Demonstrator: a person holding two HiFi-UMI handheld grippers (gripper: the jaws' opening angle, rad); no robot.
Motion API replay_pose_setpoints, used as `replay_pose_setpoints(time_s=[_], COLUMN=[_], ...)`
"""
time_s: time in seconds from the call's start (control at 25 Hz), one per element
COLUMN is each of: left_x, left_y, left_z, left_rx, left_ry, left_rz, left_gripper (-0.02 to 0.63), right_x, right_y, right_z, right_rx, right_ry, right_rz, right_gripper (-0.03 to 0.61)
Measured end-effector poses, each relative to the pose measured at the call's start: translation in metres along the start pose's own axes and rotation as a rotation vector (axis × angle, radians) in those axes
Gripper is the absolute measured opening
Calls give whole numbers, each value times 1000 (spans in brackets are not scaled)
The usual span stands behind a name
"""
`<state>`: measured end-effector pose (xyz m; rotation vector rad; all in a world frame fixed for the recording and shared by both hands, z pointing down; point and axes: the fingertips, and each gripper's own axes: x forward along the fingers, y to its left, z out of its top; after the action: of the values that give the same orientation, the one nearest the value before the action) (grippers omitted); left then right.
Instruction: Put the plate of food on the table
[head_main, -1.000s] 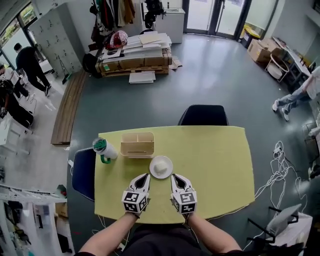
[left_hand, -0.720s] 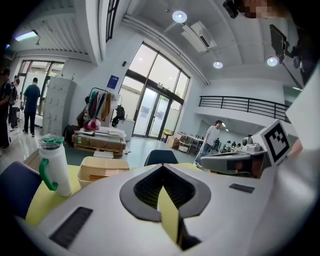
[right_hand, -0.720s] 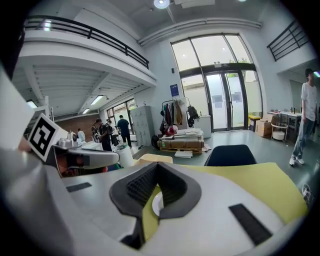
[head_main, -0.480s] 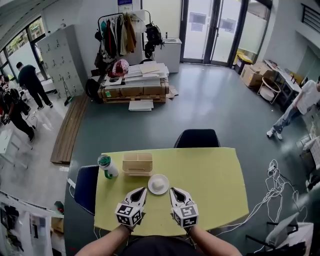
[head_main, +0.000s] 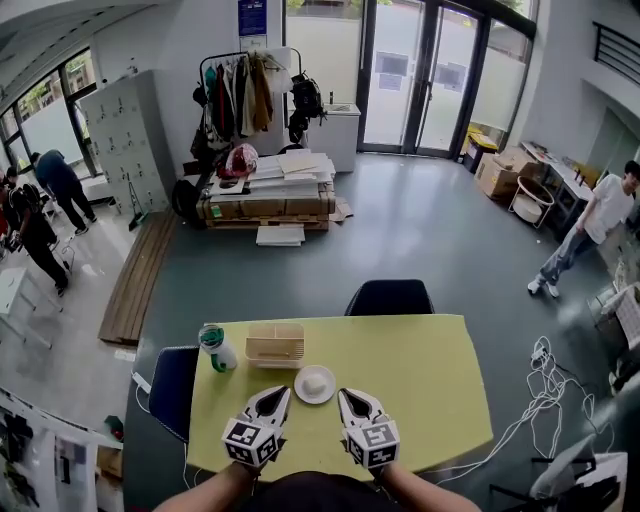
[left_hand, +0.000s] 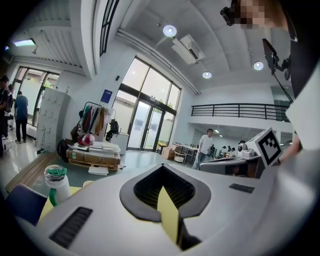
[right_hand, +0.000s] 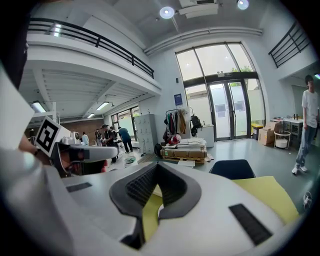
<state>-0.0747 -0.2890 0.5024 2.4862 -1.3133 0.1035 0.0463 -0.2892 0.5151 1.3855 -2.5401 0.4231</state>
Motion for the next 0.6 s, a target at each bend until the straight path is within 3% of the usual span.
replay_pose_setpoints(time_s=[0.6], left_x=[0], left_y=[8], left_z=[9], left_rx=[-15], left_ry=[-4], left_rz=[10], left_gripper=[8], right_x=[8], right_y=[5], right_z=[20], right_rx=[4], right_ry=[-18], right_rz=[2], right_gripper=[12])
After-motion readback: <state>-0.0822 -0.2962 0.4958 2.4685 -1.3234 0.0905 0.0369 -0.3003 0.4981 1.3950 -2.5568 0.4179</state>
